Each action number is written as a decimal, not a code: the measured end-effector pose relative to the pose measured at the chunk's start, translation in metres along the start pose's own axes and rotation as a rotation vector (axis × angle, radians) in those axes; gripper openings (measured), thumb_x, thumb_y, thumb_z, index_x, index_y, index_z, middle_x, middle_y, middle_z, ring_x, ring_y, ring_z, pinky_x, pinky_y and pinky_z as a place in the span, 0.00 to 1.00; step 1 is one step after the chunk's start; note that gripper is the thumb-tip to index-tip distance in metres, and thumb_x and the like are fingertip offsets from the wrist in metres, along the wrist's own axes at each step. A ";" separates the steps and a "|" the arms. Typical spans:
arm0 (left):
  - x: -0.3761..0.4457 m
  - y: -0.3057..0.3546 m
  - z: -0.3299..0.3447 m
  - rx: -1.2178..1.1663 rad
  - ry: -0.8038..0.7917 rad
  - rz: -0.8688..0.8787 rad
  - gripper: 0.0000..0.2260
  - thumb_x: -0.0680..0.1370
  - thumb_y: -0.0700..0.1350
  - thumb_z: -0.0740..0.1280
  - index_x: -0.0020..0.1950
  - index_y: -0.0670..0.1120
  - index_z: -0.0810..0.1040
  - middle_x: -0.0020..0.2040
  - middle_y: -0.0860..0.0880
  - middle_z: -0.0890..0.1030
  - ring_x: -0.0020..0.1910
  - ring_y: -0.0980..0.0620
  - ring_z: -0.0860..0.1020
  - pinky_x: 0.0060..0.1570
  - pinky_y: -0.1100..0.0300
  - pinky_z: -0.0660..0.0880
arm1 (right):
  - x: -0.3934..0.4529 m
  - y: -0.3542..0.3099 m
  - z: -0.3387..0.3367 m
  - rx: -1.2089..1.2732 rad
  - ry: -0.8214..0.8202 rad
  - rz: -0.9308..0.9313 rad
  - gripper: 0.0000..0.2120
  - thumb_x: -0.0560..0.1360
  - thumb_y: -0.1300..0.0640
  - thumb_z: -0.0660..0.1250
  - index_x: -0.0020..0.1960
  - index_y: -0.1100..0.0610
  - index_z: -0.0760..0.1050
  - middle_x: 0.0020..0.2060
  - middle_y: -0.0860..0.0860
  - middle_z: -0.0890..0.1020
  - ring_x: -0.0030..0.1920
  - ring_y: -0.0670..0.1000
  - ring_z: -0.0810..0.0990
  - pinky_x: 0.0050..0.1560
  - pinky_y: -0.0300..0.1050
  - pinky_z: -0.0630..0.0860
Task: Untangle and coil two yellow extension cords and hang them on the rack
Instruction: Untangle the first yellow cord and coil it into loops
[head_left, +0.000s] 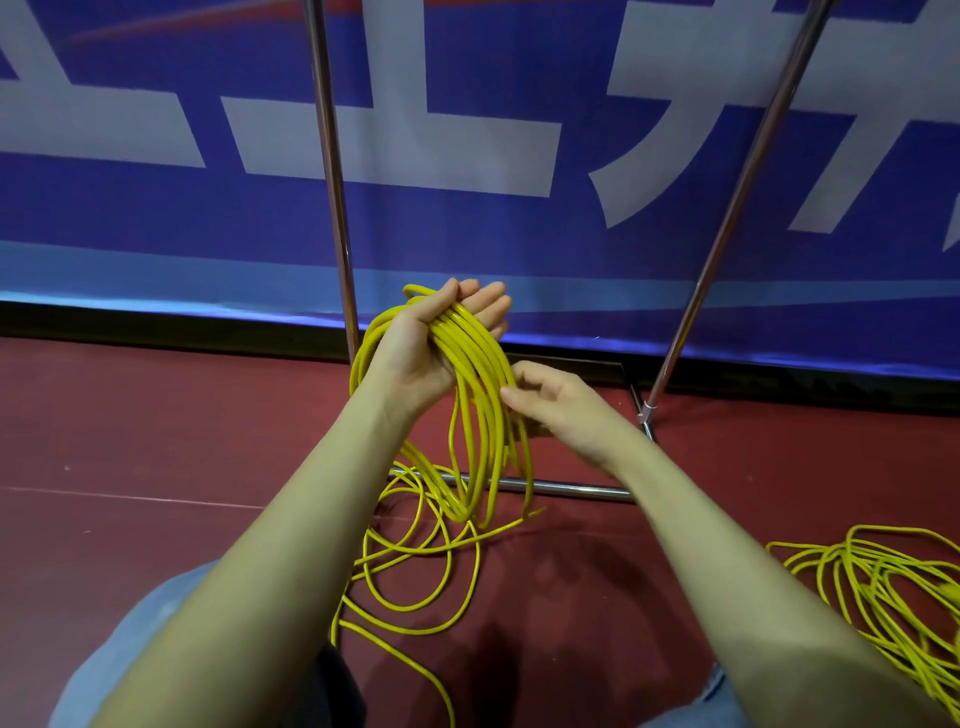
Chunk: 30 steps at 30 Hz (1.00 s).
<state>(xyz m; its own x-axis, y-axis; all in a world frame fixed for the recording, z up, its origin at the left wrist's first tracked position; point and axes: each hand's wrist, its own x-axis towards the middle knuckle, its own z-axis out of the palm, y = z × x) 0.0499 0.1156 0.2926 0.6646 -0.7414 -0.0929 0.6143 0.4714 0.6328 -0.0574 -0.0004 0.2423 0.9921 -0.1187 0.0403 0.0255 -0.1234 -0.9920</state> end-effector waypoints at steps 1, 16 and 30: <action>0.000 0.000 -0.001 0.009 0.006 -0.005 0.10 0.82 0.42 0.55 0.47 0.40 0.73 0.39 0.43 0.85 0.38 0.47 0.84 0.43 0.52 0.80 | -0.001 -0.001 -0.002 -0.034 0.008 -0.006 0.05 0.79 0.65 0.60 0.47 0.58 0.73 0.37 0.51 0.78 0.35 0.42 0.77 0.41 0.35 0.74; 0.000 0.001 -0.006 -0.021 -0.116 -0.019 0.13 0.82 0.41 0.53 0.55 0.36 0.74 0.48 0.39 0.84 0.46 0.44 0.83 0.50 0.52 0.79 | -0.006 -0.006 -0.023 -0.359 0.254 -0.067 0.07 0.79 0.62 0.61 0.46 0.55 0.77 0.27 0.51 0.75 0.24 0.44 0.71 0.28 0.36 0.69; 0.002 -0.004 -0.009 -0.049 -0.092 0.052 0.11 0.82 0.42 0.55 0.52 0.40 0.75 0.47 0.43 0.84 0.46 0.46 0.84 0.51 0.51 0.78 | -0.008 -0.004 -0.012 -0.221 0.140 0.071 0.06 0.79 0.61 0.62 0.49 0.58 0.77 0.33 0.51 0.80 0.34 0.46 0.80 0.34 0.44 0.78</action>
<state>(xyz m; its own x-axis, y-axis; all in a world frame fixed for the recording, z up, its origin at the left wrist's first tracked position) 0.0522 0.1162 0.2831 0.6562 -0.7545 0.0114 0.6014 0.5319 0.5962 -0.0668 -0.0109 0.2478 0.9635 -0.2676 0.0024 -0.0866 -0.3205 -0.9433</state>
